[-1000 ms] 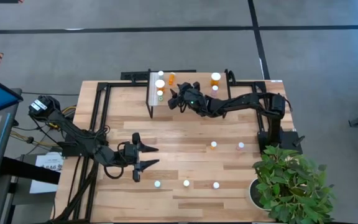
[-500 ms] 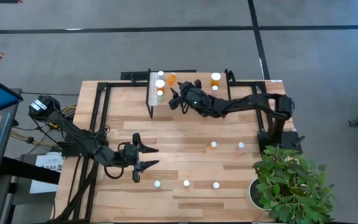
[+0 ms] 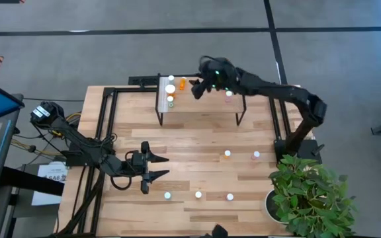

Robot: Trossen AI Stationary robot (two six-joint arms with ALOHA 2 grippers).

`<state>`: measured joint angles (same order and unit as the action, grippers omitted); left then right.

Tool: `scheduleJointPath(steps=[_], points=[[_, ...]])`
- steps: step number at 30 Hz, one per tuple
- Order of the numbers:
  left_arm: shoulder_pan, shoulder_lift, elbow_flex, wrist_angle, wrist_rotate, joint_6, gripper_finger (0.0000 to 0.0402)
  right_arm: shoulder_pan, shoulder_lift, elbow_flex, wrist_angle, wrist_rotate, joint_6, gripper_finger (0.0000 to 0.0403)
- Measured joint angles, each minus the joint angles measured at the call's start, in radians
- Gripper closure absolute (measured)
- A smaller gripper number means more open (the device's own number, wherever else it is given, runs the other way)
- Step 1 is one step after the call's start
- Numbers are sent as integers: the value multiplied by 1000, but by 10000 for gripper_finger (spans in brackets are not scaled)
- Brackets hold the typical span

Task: Pick and place medicine bottles onto shelf by color
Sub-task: Put the bottom left small orange pill bottle on the shelf

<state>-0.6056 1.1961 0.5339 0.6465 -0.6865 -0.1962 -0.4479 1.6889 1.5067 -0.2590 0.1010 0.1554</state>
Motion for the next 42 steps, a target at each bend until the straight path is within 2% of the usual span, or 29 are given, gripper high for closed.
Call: scheduleJointPath(steps=[6, 10, 17, 21, 30, 37, 42], points=[[0, 0, 0, -1, 0, 2, 210, -25, 157, 287, -294, -95, -125, 168], [-1, 0, 0, -1, 3, 1, 210, -53, 276, 473, -470, -109, -171, 168], [-2, 0, 0, -5, 28, -4, 210, -135, 433, 691, -620, -306, -180, 168], [-2, 0, 0, -5, 28, -5, 210, -158, 472, 735, -617, -306, -238, 168], [-2, 0, 0, -5, 28, -6, 210, -174, 494, 735, -517, -305, -274, 168], [-4, -24, 0, -18, 27, -8, 210, -149, 493, 736, -577, -277, -557, 168], [-11, -65, 0, -54, 24, -8, 210, -137, 493, 736, -610, -272, -651, 168]])
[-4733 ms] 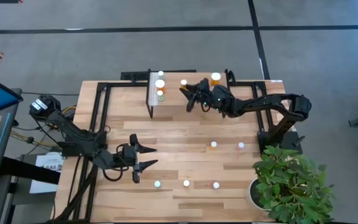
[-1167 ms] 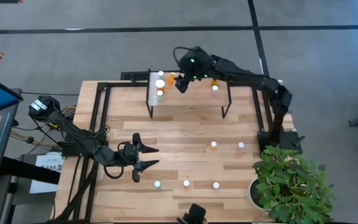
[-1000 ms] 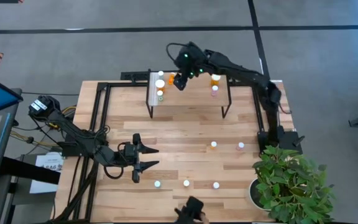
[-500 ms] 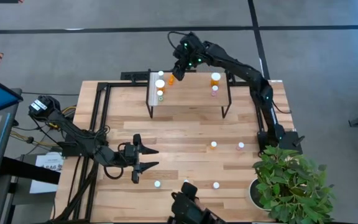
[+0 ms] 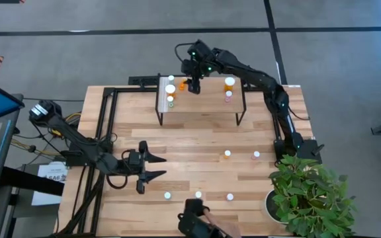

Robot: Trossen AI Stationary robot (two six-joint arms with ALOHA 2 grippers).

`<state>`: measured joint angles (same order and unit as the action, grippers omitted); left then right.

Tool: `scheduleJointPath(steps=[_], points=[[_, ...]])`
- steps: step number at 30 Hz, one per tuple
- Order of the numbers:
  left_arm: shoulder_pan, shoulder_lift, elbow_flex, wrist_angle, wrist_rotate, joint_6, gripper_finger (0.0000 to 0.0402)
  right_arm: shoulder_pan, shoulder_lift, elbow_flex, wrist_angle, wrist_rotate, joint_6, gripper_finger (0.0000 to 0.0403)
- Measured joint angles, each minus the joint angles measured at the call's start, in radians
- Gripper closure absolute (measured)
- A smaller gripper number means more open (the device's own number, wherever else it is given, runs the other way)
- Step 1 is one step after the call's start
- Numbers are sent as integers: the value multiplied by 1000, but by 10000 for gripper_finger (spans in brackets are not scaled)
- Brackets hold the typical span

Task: Pick and place medicine bottles onto shelf by color
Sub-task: Put the bottom left small orange pill bottle on the shelf

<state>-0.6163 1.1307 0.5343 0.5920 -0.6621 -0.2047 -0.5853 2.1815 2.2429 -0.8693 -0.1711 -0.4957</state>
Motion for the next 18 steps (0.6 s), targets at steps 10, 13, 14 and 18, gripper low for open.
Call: scheduleJointPath(steps=[10, 13, 14, 18], points=[[-37, -113, 0, -94, -50, 32, 210, 2, 0, 0, -10, 3, -143, 168], [-40, -126, 0, -125, -78, 41, 210, 1, 0, 0, -9, 4, -171, 168], [-40, -128, 0, -134, -78, 40, 210, 0, 0, 0, -9, 5, -179, 168], [-40, -131, 0, -143, -83, 43, 210, 2, 0, 0, -1, 15, -189, 168]])
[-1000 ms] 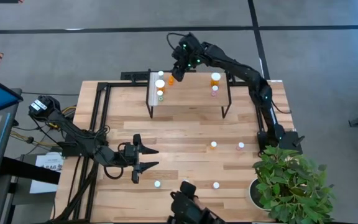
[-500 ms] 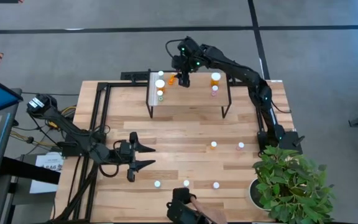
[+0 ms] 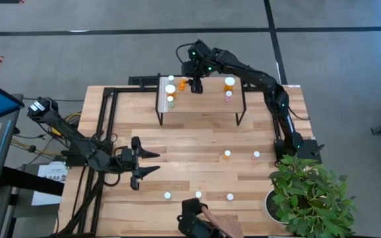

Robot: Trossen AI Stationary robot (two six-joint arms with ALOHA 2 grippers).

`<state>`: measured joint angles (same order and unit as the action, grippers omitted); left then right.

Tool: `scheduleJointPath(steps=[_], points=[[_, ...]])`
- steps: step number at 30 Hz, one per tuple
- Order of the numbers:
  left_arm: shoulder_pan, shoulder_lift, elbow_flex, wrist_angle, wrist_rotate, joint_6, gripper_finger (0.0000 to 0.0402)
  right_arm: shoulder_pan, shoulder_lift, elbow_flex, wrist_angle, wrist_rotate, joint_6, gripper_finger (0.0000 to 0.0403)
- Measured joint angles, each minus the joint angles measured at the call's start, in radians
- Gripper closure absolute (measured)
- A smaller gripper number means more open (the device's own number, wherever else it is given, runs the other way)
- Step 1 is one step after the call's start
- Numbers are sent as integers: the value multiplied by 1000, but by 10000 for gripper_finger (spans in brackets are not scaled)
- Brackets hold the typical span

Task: Pick and place medicine bottles onto shelf by color
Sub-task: Put the bottom left small orange pill bottle on the shelf

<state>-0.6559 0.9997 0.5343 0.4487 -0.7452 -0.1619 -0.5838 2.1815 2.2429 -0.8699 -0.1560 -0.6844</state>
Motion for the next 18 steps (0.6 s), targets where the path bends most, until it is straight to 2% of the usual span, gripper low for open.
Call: scheduleJointPath(steps=[10, 15, 18], points=[[0, 0, 0, -12, -3, 10, 210, -6, 42, -2, 49, 1, 48, 168], [0, 0, 0, -14, -3, 12, 210, -15, 50, -2, 69, 35, 44, 168], [0, 0, 0, -14, -4, 24, 210, -24, 50, -2, 93, 31, 93, 168]])
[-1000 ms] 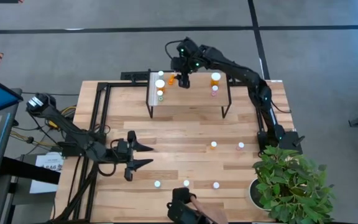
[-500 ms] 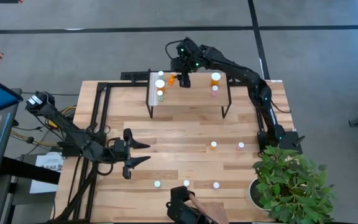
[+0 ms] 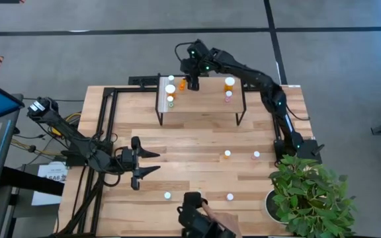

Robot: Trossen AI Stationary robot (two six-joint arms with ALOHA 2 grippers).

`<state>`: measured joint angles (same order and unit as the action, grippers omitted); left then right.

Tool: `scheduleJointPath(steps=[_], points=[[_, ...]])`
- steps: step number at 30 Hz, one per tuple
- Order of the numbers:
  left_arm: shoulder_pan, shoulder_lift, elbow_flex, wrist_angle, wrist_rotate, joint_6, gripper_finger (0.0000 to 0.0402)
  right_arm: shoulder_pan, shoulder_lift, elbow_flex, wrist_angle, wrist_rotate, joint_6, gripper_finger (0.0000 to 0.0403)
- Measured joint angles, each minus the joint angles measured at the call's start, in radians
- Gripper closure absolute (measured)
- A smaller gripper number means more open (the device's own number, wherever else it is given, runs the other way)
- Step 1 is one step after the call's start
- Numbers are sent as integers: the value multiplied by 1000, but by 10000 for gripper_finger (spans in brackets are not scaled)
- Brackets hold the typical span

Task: Pick and place medicine bottles onto shelf by color
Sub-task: Put the bottom left small orange pill bottle on the shelf

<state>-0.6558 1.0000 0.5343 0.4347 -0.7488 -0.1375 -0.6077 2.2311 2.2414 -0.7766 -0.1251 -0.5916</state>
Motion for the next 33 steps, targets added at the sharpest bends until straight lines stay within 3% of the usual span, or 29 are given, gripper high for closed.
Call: scheduleJointPath(steps=[11, 21, 33], points=[[1, 0, 0, 0, -13, 2, 210, -63, 29, -1, 28, -154, 334, 174], [1, 0, 0, 0, -22, 1, 210, -35, 33, 0, 23, -163, 325, 191], [1, 0, 0, 0, 4, -29, 210, -6, 31, 1, -176, -162, 227, 207]])
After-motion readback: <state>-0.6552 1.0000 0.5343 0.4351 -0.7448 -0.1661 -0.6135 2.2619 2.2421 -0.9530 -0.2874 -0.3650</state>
